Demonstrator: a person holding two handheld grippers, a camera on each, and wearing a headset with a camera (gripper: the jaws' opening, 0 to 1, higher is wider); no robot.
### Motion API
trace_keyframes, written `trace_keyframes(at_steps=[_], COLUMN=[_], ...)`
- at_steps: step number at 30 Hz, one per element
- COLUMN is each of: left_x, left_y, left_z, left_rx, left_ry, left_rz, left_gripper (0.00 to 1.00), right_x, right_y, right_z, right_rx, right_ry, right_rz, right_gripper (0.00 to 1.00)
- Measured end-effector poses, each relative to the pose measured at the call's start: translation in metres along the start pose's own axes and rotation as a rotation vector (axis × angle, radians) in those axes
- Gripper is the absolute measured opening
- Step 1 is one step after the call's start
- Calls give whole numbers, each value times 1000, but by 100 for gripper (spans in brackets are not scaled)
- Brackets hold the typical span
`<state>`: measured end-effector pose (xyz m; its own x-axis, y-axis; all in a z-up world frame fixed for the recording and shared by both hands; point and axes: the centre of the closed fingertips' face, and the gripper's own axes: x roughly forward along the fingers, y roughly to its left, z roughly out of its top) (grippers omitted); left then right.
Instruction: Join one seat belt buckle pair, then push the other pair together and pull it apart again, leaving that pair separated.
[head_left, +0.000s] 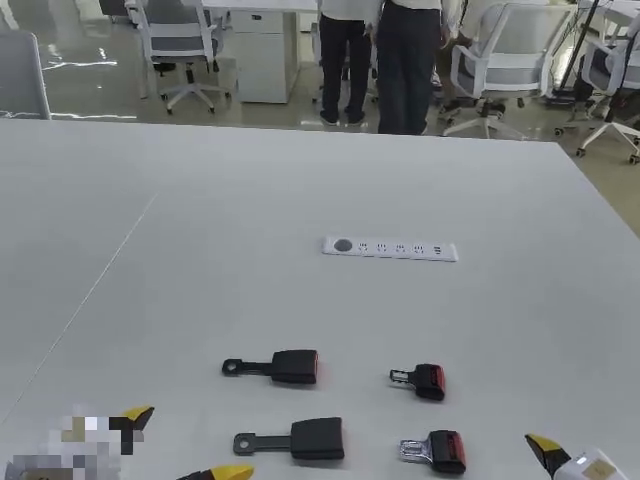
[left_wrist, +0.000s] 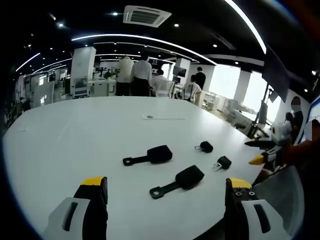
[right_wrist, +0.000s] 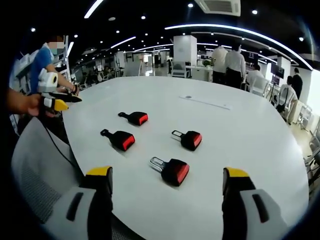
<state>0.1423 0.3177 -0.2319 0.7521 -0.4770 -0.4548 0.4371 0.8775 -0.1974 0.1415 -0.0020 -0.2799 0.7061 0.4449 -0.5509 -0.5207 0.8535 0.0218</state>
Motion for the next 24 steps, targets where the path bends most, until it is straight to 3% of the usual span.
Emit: trace_keyframes(at_steps=[24], left_x=[8], left_y=[-3], left_z=[0], left_rx=[3], left_ry=[12], left_rz=[-25], left_gripper=[100], right_x=[0], right_y=[-1], right_z=[-1], right_rx=[-17], right_ry=[22], right_rz=[2], right_gripper=[94])
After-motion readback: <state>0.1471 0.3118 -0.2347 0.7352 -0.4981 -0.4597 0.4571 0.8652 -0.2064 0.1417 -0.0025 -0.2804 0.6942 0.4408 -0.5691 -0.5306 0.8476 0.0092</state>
